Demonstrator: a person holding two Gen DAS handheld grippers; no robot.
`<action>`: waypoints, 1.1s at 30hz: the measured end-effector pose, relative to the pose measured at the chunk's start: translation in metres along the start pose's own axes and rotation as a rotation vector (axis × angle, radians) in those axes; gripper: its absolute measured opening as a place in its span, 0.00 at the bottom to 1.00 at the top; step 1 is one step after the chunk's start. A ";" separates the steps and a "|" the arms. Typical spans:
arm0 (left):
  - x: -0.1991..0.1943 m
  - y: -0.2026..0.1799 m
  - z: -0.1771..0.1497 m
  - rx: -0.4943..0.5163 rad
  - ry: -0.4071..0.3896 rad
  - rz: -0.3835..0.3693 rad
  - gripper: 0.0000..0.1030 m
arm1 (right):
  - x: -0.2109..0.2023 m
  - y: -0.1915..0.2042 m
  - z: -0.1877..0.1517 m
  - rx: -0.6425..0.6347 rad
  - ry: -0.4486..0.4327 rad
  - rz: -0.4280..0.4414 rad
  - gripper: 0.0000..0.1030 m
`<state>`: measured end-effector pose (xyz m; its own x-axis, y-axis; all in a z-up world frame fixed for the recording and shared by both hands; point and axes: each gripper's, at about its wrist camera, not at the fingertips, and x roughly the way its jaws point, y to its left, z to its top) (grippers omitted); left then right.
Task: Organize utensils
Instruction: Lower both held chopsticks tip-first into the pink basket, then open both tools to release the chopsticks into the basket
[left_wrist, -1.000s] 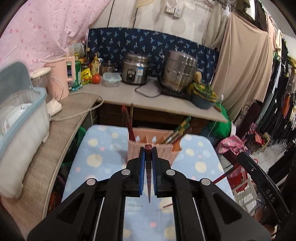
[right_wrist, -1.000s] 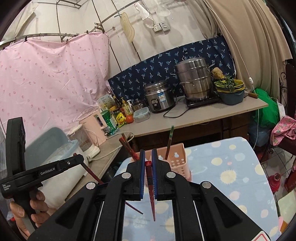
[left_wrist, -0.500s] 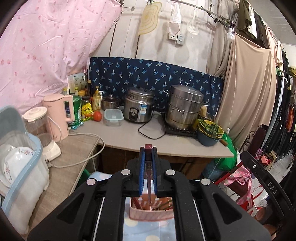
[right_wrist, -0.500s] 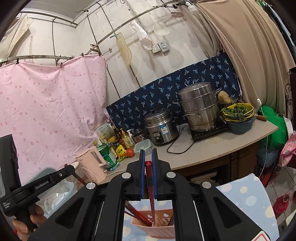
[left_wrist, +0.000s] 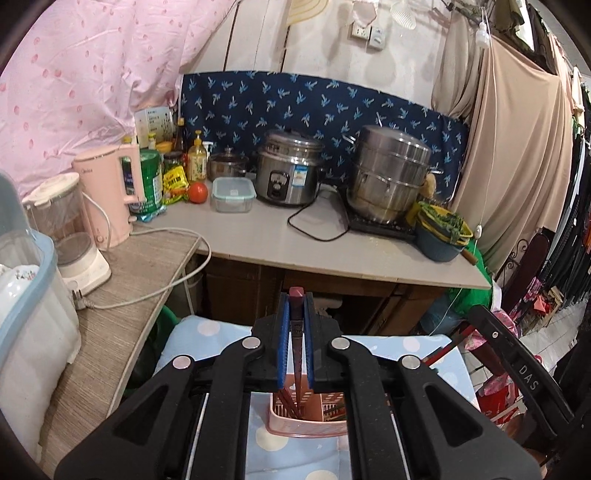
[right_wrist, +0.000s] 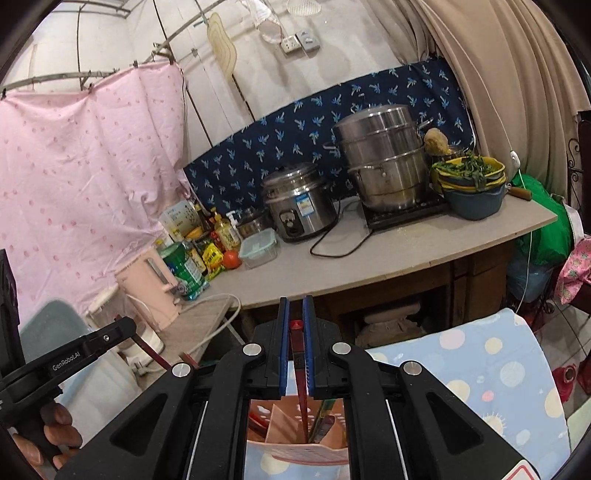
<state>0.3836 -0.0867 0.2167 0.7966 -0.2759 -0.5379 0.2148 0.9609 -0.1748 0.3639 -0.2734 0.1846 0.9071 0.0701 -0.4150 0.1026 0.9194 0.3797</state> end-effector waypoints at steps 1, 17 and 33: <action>0.004 0.000 -0.003 -0.001 0.008 0.000 0.07 | 0.003 0.000 -0.003 -0.003 0.008 -0.003 0.07; 0.011 0.011 -0.019 0.002 0.004 0.044 0.48 | -0.001 -0.002 -0.011 -0.005 0.037 0.009 0.25; -0.037 -0.002 -0.066 0.099 0.010 0.156 0.72 | -0.069 0.012 -0.057 -0.099 0.087 -0.057 0.43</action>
<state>0.3165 -0.0803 0.1830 0.8191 -0.1234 -0.5602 0.1442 0.9895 -0.0072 0.2797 -0.2447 0.1705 0.8616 0.0465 -0.5054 0.1078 0.9563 0.2717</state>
